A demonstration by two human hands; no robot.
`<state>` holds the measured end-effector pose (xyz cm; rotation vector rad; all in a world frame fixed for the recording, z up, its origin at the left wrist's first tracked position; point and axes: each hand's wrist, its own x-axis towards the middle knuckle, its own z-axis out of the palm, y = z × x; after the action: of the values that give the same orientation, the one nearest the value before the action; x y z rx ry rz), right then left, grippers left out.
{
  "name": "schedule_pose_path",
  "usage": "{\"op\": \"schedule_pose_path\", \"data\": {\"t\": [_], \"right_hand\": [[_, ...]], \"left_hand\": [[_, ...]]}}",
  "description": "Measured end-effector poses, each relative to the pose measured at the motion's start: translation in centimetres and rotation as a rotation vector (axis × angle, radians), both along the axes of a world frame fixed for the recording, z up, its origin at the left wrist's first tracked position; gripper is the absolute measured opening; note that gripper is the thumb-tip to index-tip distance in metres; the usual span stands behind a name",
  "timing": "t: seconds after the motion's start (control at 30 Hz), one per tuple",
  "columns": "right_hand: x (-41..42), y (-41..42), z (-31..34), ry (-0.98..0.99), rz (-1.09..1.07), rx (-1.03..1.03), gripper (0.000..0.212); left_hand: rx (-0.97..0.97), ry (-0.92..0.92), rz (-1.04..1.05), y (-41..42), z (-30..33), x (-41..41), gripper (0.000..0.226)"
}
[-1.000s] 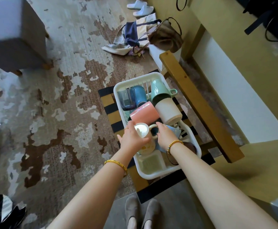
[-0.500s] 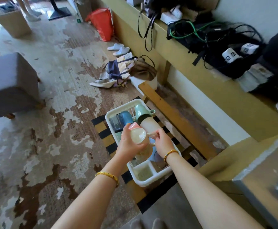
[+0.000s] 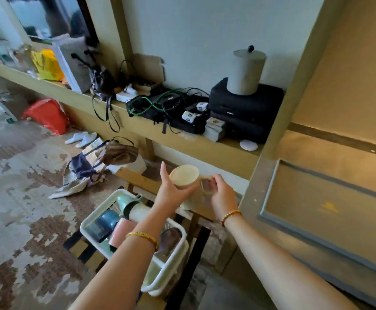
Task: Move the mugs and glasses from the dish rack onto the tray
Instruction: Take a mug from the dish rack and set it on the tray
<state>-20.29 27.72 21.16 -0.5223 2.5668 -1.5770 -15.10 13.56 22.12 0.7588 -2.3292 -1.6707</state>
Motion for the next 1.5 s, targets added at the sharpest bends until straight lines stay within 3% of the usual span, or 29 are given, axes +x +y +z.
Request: {"op": "schedule_pose_path", "data": {"t": [0.2, 0.47, 0.63, 0.77, 1.07, 1.5], "right_hand": [[-6.5, 9.6, 1.2, -0.035, -0.214, -0.065, 0.017], [-17.0, 22.3, -0.8, -0.082, -0.318, 0.098, 0.012], [-21.6, 27.5, -2.6, -0.144, -0.26, 0.291, 0.01], [-24.5, 29.0, -3.5, -0.161, -0.216, 0.398, 0.014], [-28.2, 29.3, -5.1, -0.248, -0.229, 0.429, 0.009], [-29.0, 29.1, -7.9, -0.26, -0.241, 0.328, 0.007]], "left_hand": [[-0.021, 0.047, -0.16, 9.7, 1.1, -8.9, 0.077], [-0.034, -0.034, -0.289, 21.3, -1.0, -20.7, 0.075], [-0.155, -0.049, -0.37, 25.5, -2.7, -25.9, 0.084], [-0.185, -0.07, -0.42, 26.9, -3.9, -29.0, 0.086], [-0.209, -0.139, -0.458, 27.8, -6.3, -32.5, 0.087], [-0.236, -0.204, -0.493, 27.2, -8.4, -33.7, 0.088]]}}
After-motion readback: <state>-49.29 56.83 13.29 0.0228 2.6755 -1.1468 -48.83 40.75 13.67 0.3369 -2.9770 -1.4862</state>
